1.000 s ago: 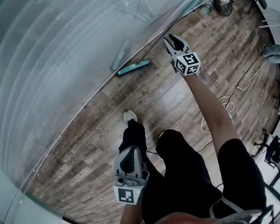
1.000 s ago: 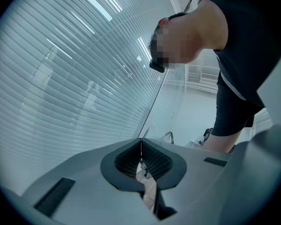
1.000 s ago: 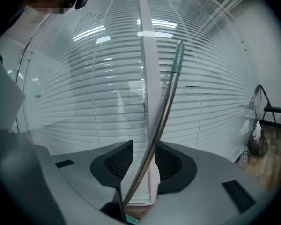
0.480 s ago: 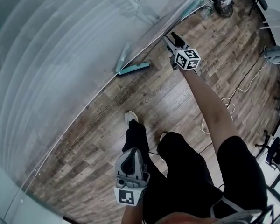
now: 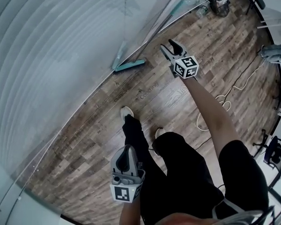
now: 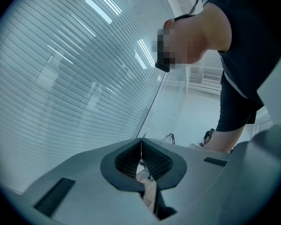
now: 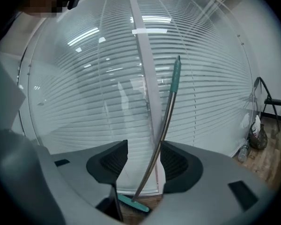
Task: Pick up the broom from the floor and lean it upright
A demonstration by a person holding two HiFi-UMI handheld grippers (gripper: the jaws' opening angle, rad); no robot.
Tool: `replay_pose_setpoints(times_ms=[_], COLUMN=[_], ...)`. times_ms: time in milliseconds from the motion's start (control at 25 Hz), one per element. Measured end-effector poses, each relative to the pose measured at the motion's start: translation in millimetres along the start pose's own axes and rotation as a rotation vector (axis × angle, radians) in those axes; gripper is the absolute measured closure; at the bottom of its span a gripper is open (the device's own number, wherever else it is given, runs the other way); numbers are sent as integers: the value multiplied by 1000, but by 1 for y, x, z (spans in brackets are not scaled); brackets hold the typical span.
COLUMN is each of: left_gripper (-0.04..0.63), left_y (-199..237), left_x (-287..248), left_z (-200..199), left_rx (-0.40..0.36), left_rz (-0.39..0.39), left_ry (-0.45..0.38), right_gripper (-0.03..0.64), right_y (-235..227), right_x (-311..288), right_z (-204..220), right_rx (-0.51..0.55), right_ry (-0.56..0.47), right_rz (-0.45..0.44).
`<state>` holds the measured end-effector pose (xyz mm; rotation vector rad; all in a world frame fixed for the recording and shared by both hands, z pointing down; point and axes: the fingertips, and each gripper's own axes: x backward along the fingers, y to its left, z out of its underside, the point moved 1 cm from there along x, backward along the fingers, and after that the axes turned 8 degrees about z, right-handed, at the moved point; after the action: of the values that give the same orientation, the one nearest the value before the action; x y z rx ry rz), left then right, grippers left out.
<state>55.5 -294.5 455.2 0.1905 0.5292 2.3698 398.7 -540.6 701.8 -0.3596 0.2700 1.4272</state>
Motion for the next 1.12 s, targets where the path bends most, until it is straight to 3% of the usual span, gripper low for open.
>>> replay_pose_setpoints(times_ms=[160, 280, 400, 480, 640, 720, 960, 1120], left_gripper=[577, 577, 577, 577, 577, 577, 577, 577], left_y=[-30, -58, -81, -98, -131, -148, -192, -241], left_x=[5, 19, 20, 14, 0, 0, -10, 2], left_z=[-21, -40, -65, -79, -110, -130, -190, -200], left_rx=[-9, -2, 102, 125, 34, -4, -103, -169], left_rz=[11, 22, 6, 7, 56, 62, 110, 146], left_ry=[-3, 24, -15, -17, -6, -18, -73, -67], right_gripper=[411, 412, 413, 413, 413, 413, 413, 413], right_y=[26, 51, 71, 78, 81, 88, 123, 157], right_x=[48, 95, 149, 182, 247, 293, 391, 457], right_z=[-35, -62, -104, -133, -183, -200, -234, -250], right_rx=[64, 48, 38, 2, -138, -157, -90, -48], right_ry=[-14, -33, -74, -97, -146, -163, -180, -190], right_rz=[-65, -103, -141, -142, -68, -45, -44, -125])
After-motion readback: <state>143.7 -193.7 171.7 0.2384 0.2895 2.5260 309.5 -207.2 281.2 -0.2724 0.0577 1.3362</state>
